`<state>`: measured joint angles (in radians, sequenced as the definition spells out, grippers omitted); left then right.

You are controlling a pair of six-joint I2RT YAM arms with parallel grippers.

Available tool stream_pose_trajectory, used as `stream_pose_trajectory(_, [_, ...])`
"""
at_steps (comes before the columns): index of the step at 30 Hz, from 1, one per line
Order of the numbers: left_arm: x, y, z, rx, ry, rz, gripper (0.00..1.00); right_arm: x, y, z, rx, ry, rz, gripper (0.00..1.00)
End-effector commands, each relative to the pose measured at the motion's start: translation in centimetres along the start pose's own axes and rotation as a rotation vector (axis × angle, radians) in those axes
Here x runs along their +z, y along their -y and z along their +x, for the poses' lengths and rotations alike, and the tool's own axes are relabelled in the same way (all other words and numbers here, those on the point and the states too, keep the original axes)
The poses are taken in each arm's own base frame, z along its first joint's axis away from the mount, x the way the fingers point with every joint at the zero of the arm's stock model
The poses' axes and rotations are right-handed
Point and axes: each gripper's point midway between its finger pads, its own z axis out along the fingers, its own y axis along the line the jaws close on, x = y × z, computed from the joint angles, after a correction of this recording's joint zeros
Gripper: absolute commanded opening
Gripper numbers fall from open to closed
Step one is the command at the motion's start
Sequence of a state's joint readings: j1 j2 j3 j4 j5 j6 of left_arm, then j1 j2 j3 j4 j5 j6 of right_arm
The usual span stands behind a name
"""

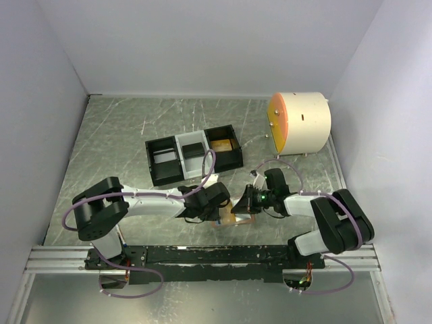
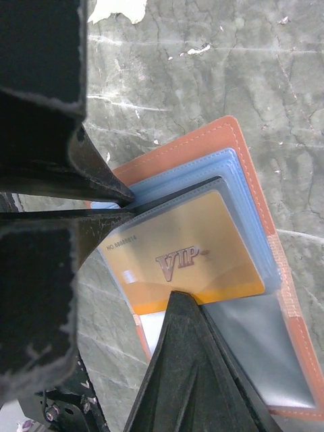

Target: Take the credit cards out of the card holder

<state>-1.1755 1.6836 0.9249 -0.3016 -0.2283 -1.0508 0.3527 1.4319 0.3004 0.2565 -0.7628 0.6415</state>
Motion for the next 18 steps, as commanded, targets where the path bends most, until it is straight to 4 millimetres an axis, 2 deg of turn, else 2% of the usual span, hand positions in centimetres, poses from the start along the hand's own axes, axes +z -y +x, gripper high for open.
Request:
stream_pose_trajectory(1, [1.3, -4.7, 2.8, 0.069, -0.073, -0.172, 0.20, -0.5, 0.6, -0.8, -0.023, 0.036, 0.082, 0.00])
stream_pose_trajectory(7, [1.5, -5.2, 3.1, 0.065, -0.077, -0.184, 0.19, -2.1, 1.3, -1.7, 0.001, 0.084, 0.099, 0.00])
stream_pose_trajectory(13, [1.7, -5.1, 3.1, 0.071, -0.080, -0.184, 0.19, -2.4, 2.0, -1.3, 0.012, 0.069, 0.124, 0.00])
stream_pose_trajectory(18, [1.7, -5.4, 3.3, 0.071, -0.082, -0.192, 0.18, -2.9, 2.9, -1.8, 0.034, 0.102, 0.203, 0.00])
